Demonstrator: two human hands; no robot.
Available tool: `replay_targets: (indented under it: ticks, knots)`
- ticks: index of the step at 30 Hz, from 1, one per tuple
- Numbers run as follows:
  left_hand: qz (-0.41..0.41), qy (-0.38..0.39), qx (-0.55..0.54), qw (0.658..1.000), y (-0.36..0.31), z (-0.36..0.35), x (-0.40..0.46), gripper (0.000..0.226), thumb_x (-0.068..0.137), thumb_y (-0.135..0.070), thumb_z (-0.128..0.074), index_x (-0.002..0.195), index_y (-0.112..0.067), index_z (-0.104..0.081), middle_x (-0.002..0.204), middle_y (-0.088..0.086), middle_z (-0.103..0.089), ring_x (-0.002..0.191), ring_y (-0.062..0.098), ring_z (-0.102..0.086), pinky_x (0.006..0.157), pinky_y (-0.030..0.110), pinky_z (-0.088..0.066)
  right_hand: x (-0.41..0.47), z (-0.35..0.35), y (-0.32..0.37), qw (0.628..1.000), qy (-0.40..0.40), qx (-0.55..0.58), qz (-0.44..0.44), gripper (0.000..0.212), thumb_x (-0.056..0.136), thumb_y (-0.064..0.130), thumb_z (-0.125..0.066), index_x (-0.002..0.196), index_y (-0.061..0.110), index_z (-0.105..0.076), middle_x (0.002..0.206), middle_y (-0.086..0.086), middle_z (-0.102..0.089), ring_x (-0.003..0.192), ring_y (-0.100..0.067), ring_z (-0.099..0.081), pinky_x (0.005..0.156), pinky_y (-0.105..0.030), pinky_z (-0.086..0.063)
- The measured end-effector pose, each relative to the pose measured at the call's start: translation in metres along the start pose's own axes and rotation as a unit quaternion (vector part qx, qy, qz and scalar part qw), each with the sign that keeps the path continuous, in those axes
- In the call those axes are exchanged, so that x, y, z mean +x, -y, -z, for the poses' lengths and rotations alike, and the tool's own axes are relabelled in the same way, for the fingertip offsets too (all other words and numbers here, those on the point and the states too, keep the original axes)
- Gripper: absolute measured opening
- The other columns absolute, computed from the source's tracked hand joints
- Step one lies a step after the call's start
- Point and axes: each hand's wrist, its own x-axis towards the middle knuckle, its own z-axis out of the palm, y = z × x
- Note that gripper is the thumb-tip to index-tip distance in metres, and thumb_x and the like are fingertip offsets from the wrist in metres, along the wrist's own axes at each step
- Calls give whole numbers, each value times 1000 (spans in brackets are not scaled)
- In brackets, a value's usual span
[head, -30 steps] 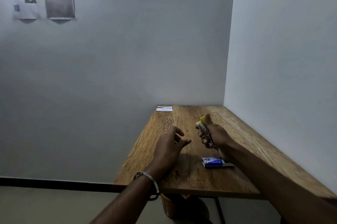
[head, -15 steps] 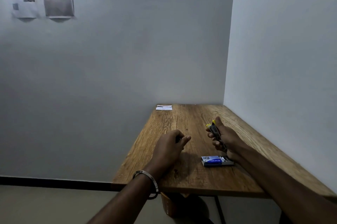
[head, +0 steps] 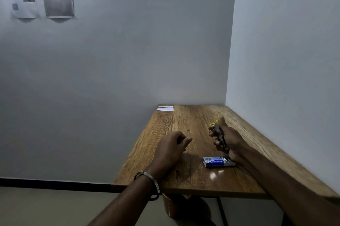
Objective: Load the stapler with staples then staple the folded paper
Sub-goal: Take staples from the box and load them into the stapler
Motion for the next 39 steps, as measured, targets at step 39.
replay_targets:
  ticks: [39]
  knots:
    - [-1, 3, 33, 999, -8, 4, -4, 21, 95, -40, -60, 98, -21, -69, 83, -11, -66, 75, 3, -61, 71, 31, -57, -23, 34, 1, 833, -8, -521, 187, 33, 94, 25, -63, 126, 21, -67, 125, 3, -65, 103, -4, -54, 70, -10, -36]
